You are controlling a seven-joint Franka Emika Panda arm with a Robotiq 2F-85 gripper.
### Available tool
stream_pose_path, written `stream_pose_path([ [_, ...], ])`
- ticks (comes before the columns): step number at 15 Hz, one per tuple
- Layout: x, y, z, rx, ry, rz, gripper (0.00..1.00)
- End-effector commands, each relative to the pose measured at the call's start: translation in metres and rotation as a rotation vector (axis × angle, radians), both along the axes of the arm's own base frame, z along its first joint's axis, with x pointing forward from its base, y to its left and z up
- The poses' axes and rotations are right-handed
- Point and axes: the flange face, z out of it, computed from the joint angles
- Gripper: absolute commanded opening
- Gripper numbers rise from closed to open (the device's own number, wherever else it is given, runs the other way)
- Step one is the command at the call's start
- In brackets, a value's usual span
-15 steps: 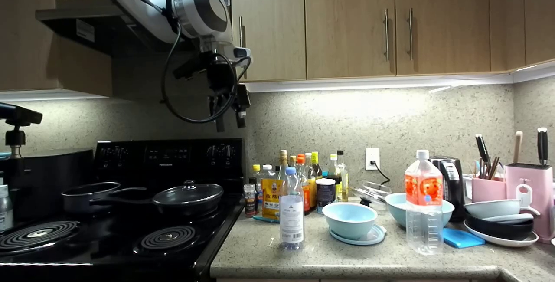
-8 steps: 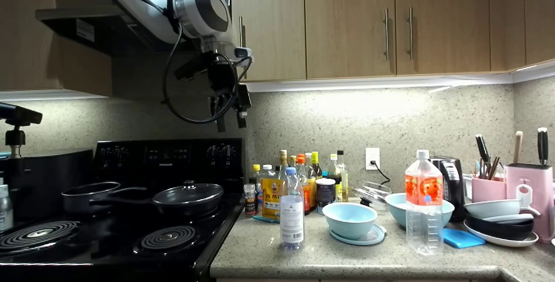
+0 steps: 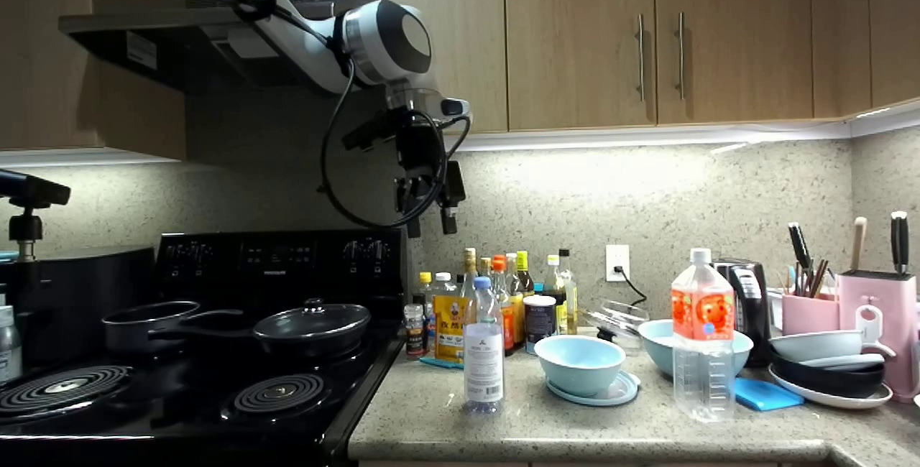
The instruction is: Remove the left bottle from the counter top
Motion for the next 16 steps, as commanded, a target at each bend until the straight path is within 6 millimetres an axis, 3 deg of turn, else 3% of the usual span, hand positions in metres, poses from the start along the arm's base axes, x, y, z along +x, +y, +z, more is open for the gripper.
stream_pose_path([
  [1, 0.017, -0.03, -0.02, 0.047, 0.055, 0.02, 1.0],
  [3, 0.021, -0.039, -0.029, 0.023, 0.093, -0.007, 1.0],
  [4, 0.015, -0.035, -0.026, 0.02, 0.06, -0.011, 1.0],
  [9, 0.023, -0.039, -0.033, 0.02, 0.08, -0.019, 1.0],
  [16, 0.029, -0.029, -0.037, 0.343, 0.219, 0.048, 1.0],
])
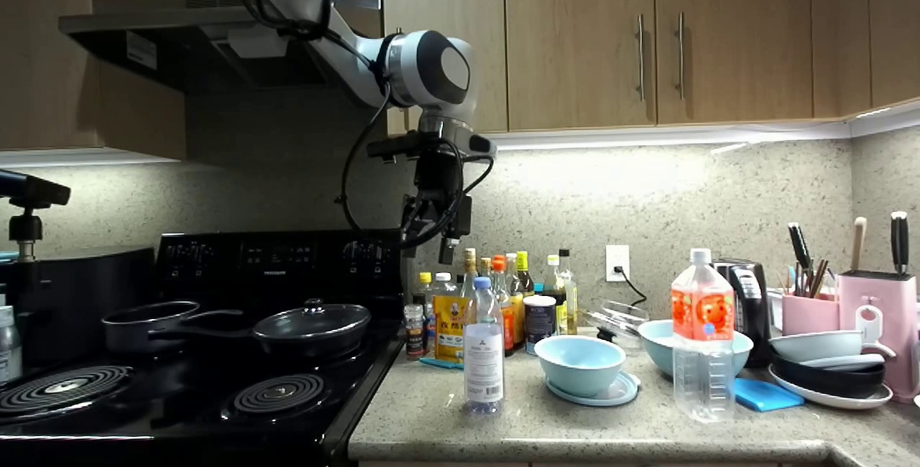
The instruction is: Remove the left bottle from the counter top
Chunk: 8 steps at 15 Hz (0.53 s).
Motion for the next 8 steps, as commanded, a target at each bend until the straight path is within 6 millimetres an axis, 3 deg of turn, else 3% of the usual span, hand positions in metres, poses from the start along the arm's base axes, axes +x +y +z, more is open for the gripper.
stream_pose_path([
  [1, 0.009, -0.007, 0.001, 0.124, 0.058, 0.021, 1.0],
  [6, 0.006, -0.001, 0.001, 0.072, 0.039, 0.007, 1.0],
  [8, 0.02, -0.014, -0.005, 0.119, 0.0, 0.009, 1.0],
])
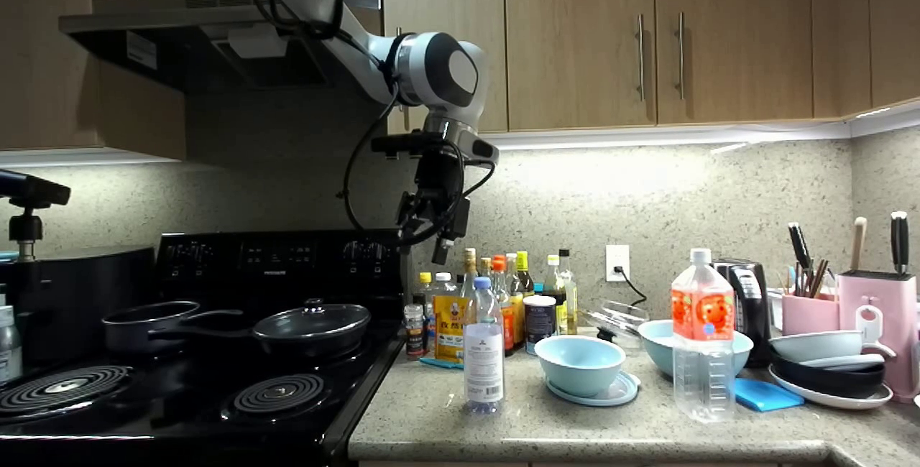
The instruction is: Remove the left bottle from the counter top
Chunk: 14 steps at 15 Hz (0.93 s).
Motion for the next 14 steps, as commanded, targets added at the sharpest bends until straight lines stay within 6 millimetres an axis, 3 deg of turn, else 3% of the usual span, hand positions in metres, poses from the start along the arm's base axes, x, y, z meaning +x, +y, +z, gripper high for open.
stream_pose_path([
  [1, 0.018, -0.018, -0.006, 0.049, -0.045, -0.002, 1.0],
  [10, 0.063, -0.058, -0.015, 0.143, -0.096, -0.043, 1.0],
  [11, 0.055, -0.052, -0.017, 0.106, -0.071, -0.046, 1.0],
  [14, 0.063, -0.056, -0.017, 0.114, -0.081, -0.055, 1.0],
])
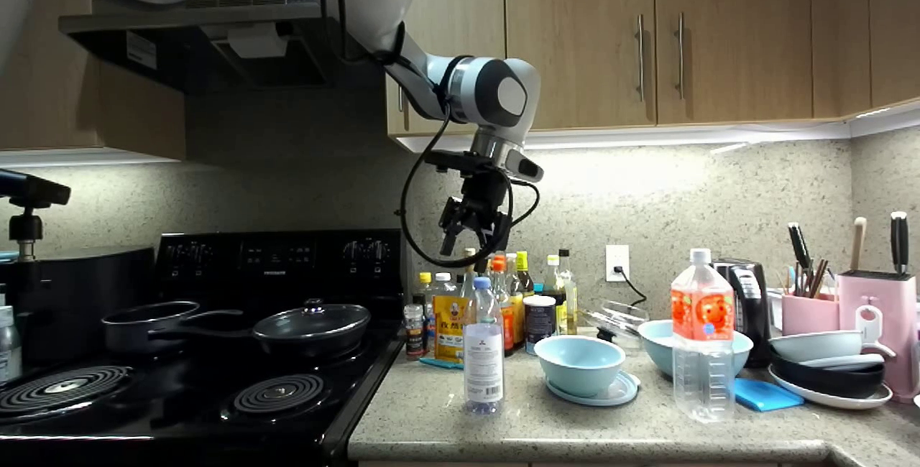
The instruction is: Remove the left bottle from the counter top
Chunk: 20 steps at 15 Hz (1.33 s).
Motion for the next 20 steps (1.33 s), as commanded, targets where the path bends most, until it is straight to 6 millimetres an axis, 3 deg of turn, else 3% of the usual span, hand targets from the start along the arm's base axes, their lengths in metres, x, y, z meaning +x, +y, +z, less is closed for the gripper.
stream_pose_path([
  [1, 0.001, 0.0, 0.001, 0.0, 0.0, 0.0, 1.0],
  [5, -0.001, -0.003, -0.003, -0.046, 0.058, 0.041, 1.0],
  [10, 0.015, -0.025, 0.0, -0.2, -0.062, 0.071, 1.0],
  [14, 0.011, -0.02, -0.003, -0.167, -0.029, 0.068, 1.0],
  [20, 0.031, -0.045, -0.006, -0.146, -0.178, 0.247, 1.0],
])
